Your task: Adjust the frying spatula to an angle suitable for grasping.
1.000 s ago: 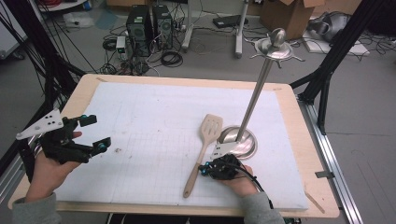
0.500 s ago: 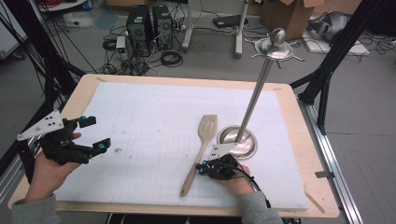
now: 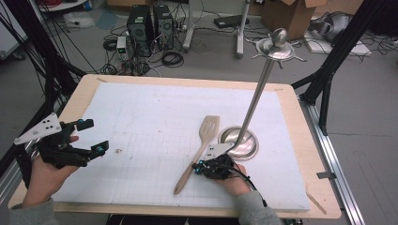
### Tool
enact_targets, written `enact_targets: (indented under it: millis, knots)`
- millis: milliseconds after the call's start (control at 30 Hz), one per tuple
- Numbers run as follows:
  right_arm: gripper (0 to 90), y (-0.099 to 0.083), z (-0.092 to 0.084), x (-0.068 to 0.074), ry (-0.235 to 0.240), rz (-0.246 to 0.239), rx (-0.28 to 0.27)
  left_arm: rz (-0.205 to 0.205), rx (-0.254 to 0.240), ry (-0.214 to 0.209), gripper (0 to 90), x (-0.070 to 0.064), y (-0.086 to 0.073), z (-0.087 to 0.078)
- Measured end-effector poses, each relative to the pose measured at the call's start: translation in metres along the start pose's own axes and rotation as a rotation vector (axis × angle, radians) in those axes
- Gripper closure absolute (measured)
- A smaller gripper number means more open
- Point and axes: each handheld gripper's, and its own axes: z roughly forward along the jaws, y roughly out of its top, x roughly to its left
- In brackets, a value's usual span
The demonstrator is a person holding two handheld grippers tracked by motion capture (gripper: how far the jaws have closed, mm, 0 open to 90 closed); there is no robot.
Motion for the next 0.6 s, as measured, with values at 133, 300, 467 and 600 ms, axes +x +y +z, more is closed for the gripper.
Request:
enact_targets:
  millis: [133, 300, 467, 600]
  knots:
    - [90.0, 0.004, 0.005, 0.004, -0.024, -0.020, 0.004, 0.002, -0.009, 0.023, 1.8, 0.001, -0.002, 0.000]
    - [90.0, 0.008, 0.011, 0.005, -0.040, -0.023, 0.000, 0.005, -0.010, 0.026, 1.8, 0.001, -0.002, 0.000]
    - [90.0, 0.011, 0.014, 0.003, -0.040, -0.019, -0.005, 0.024, -0.045, 0.054, 1.8, 0.003, -0.003, -0.004]
    - [90.0, 0.012, 0.017, 0.002, -0.045, -0.010, -0.009, 0.014, -0.050, 0.059, 1.8, 0.003, -0.003, -0.007]
